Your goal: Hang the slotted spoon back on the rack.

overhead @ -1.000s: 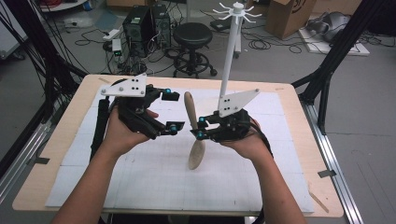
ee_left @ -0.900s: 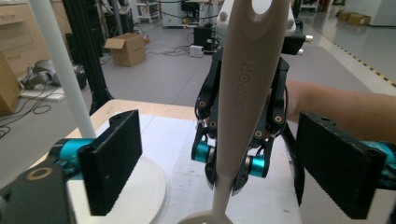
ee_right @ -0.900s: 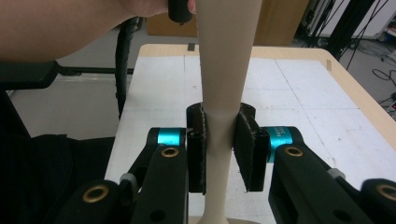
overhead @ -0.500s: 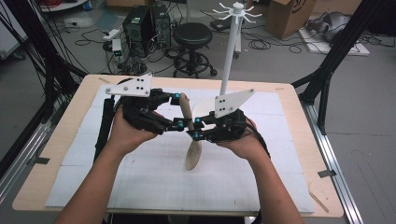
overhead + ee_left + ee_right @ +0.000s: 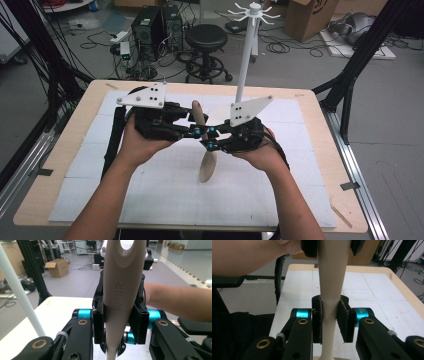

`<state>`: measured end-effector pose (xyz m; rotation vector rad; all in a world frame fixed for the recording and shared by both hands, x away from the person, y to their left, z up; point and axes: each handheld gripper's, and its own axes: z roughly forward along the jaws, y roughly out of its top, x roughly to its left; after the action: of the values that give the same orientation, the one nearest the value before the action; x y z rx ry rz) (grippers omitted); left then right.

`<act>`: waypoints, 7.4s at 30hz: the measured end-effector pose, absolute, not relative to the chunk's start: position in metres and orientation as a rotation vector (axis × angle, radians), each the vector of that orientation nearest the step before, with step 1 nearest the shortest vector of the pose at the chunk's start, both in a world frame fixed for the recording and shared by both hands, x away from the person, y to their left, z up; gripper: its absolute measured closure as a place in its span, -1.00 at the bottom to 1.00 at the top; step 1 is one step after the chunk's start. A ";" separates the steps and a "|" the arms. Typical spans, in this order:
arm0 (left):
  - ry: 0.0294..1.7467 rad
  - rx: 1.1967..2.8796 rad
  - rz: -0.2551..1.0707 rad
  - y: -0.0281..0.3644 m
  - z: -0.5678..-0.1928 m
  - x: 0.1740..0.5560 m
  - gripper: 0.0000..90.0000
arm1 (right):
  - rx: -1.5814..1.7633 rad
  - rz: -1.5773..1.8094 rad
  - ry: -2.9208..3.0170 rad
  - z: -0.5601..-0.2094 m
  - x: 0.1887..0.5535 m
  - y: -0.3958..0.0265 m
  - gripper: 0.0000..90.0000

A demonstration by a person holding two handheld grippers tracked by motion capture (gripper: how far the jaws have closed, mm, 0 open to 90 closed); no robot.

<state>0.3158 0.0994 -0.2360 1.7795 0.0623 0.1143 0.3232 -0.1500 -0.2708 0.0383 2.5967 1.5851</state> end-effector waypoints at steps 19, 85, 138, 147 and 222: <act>0.146 1.797 0.172 0.107 -0.229 0.321 0.53 | 0.187 1.661 2.459 -0.267 0.307 -0.182 0.27; 0.267 1.876 0.232 0.093 -0.165 0.417 0.52 | 0.586 1.646 2.230 -0.331 0.277 -0.275 -0.25; 0.271 2.036 0.315 0.025 -0.126 0.462 0.52 | 0.607 1.672 2.211 -0.334 0.275 -0.286 -0.25; 0.285 2.041 0.326 0.025 -0.127 0.465 0.52 | 0.607 1.675 2.213 -0.334 0.275 -0.285 -0.24; 0.381 2.053 0.369 0.014 -0.127 0.476 0.36 | 0.611 1.686 2.215 -0.337 0.276 -0.291 -0.22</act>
<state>0.4762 0.0143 -0.1268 2.0526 0.3813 0.3691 0.2759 -0.2905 -0.3367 0.6109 2.2152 1.6862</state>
